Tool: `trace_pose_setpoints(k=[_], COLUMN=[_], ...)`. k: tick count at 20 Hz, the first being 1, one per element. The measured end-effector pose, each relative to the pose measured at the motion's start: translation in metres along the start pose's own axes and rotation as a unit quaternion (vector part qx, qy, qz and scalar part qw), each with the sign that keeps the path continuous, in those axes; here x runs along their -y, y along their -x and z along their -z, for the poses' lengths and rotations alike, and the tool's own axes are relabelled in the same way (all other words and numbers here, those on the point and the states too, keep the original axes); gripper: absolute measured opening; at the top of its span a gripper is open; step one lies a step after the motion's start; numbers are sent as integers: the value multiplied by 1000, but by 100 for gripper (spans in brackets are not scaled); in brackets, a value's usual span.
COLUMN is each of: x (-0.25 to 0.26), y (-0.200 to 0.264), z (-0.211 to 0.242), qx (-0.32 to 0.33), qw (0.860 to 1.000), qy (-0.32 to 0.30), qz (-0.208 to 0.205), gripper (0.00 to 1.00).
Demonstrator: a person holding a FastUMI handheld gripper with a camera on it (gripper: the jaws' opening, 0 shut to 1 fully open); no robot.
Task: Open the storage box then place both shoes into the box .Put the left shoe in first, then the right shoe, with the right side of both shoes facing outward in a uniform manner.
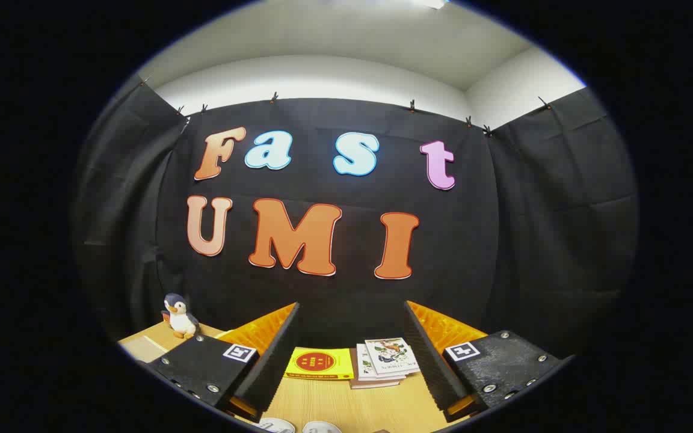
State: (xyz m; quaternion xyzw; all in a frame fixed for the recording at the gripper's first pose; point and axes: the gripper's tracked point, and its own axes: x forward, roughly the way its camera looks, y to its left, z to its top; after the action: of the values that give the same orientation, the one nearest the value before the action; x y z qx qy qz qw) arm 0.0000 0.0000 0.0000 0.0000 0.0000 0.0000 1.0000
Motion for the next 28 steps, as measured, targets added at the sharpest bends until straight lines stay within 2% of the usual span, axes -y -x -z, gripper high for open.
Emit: trace_pose_setpoints(k=[8,15,21,28], x=[-4,-22,-58,-118], y=[-3,-6,-4,1], z=[4,9,43,83], qx=[-5,-15,-61,-127], qw=[1000,999,994,975], qy=[-3,-9,-26,-63], qz=[-6,-27,-88,-170], gripper=[98,98,98,98])
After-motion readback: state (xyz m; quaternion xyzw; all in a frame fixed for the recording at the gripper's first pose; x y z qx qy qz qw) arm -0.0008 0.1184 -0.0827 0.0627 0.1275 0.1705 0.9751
